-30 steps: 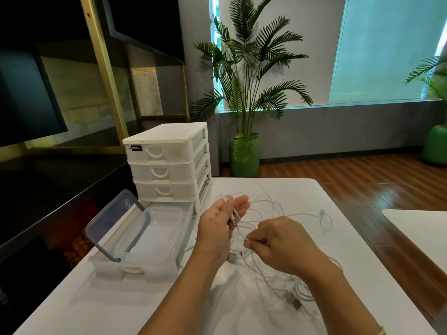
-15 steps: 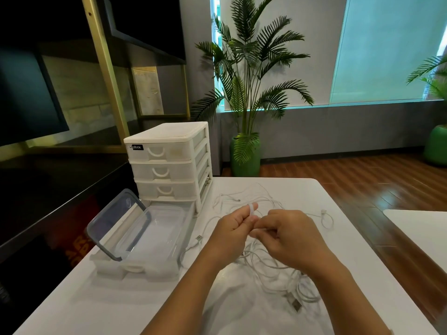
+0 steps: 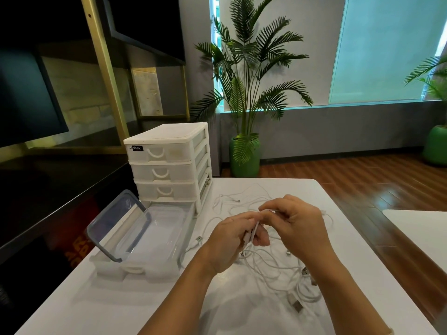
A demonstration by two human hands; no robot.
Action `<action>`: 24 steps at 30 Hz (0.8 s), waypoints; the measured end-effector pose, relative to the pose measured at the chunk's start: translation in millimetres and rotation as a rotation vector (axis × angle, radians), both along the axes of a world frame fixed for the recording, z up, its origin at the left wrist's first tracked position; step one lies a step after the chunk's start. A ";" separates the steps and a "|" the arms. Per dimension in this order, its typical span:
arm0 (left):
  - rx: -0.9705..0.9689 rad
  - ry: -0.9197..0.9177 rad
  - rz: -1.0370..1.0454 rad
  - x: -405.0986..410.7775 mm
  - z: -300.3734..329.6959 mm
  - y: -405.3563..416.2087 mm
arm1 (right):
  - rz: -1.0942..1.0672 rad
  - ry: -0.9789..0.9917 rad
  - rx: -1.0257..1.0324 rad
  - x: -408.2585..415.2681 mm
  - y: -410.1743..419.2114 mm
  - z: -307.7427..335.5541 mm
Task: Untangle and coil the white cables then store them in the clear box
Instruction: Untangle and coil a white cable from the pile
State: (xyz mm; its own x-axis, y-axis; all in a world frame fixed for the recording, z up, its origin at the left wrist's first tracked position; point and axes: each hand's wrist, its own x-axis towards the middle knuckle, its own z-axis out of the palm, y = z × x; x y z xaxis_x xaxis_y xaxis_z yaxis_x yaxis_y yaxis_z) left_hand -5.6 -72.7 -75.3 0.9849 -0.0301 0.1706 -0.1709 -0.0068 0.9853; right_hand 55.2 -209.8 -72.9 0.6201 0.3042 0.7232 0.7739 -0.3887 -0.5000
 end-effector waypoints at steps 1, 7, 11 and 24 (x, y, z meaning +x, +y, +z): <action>0.007 0.001 -0.003 -0.1 -0.9 -1.0 | -0.002 0.018 0.015 0.8 -0.2 -0.2; -0.376 -0.004 -0.053 3.3 -0.5 1.0 | 0.036 0.127 0.114 4.8 0.3 0.4; -0.617 0.024 -0.041 4.6 3.2 3.1 | 0.088 0.204 0.121 3.3 3.1 -2.1; -1.146 0.016 0.102 9.5 7.9 12.8 | -0.031 0.234 -0.498 -12.9 6.1 7.9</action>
